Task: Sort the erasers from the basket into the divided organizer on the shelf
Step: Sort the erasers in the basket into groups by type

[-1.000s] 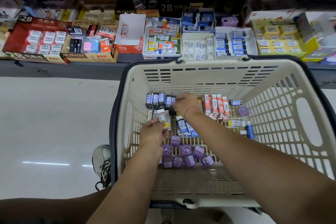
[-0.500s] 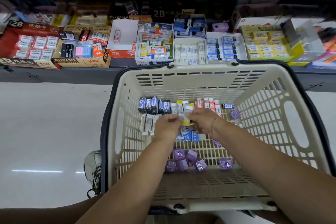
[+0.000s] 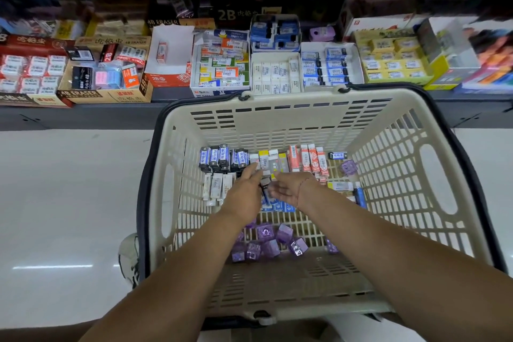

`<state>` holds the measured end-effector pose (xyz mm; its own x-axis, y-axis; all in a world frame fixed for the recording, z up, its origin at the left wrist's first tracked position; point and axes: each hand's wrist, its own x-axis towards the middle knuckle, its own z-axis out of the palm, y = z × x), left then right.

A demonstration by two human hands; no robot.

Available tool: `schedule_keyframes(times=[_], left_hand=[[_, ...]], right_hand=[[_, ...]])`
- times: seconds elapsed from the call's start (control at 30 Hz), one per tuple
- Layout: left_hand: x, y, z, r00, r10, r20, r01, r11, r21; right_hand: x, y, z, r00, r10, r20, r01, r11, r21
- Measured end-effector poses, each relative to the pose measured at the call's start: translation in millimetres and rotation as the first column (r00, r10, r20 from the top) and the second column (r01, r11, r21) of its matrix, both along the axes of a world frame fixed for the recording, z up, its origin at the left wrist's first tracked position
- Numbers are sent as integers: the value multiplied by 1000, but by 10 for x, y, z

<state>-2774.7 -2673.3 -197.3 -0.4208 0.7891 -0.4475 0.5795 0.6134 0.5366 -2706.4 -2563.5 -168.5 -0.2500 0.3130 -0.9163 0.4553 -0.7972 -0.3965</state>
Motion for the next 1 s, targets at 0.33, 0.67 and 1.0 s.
schedule_keyframes(times=[0.33, 0.67, 1.0], left_hand=[[64, -15, 148, 999, 34, 21, -34, 999, 2], [211, -10, 140, 930, -299, -213, 269, 950, -161], [200, -117, 67, 901, -400, -167, 340, 891, -301]], right_hand=[[234, 143, 157, 996, -37, -79, 18, 974, -226], [984, 988, -23, 271, 691, 670, -937, 30, 348], [1127, 926, -367, -12, 526, 850, -933, -311, 179]])
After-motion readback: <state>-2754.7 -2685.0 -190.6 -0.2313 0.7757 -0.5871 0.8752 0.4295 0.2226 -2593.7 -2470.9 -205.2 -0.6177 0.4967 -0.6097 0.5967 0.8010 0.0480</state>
